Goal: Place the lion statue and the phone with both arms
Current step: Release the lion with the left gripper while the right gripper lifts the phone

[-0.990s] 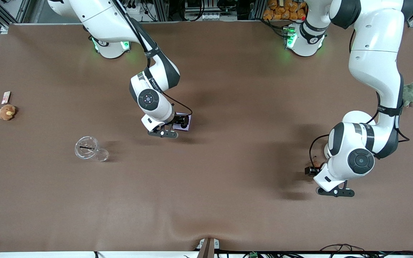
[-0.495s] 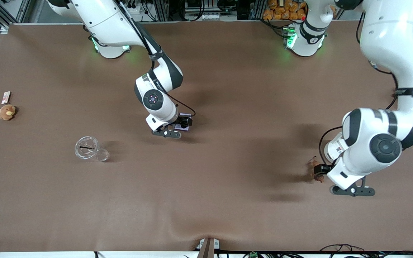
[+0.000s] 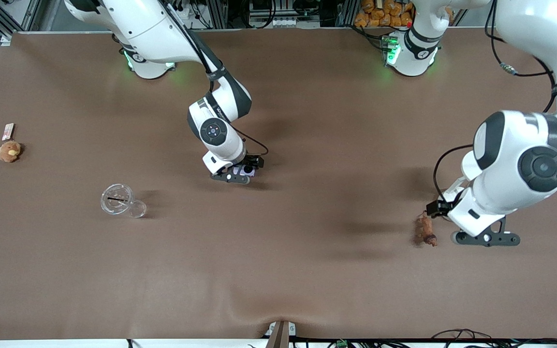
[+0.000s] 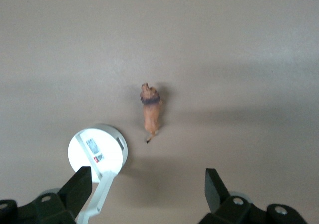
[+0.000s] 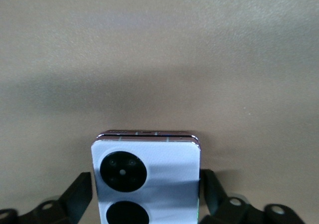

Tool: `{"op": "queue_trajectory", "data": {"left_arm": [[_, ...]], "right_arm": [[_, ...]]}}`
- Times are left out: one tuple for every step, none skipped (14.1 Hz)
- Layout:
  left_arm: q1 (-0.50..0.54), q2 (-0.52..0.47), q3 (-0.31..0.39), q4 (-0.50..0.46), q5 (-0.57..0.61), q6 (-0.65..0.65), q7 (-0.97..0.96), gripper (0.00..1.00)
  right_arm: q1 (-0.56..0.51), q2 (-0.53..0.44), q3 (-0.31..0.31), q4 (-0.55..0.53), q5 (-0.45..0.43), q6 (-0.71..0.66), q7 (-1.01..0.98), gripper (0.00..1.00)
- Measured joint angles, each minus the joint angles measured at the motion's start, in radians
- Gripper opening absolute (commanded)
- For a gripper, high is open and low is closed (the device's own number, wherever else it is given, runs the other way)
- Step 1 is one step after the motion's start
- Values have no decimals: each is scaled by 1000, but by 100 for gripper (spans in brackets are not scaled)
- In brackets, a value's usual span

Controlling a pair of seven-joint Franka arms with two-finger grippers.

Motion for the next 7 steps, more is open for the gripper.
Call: {"op": "queue_trajectory", "data": {"left_arm": [[0,-41,-2,-49,-5,0,-1,100],[0,-82,-3,-98,-8,0,-1,100],[0,-123,-5,-145,-10,0,-1,100],[0,-165,-8,-191,-10,0,-1,100],[0,-203,-9,-226,-10,0,-1,100],[3,-235,-9,-245,-10,-1,-1,100],[10,-257,-8,-245,-10,-12,-1,100]], "right_arm": [[0,-7,-1,1,0,-7,0,0],[0,-8,-2,1,0,-7,0,0],[0,-6,-3,1,0,-7,0,0],[-1,-6,-4,4,0,-13,0,0],[-2,-6,-7,11,0,-31,0,0],[-6,-6,-12,28,0,-70,0,0],[-15,-8,-16,55,0,-119,0,0]]}}
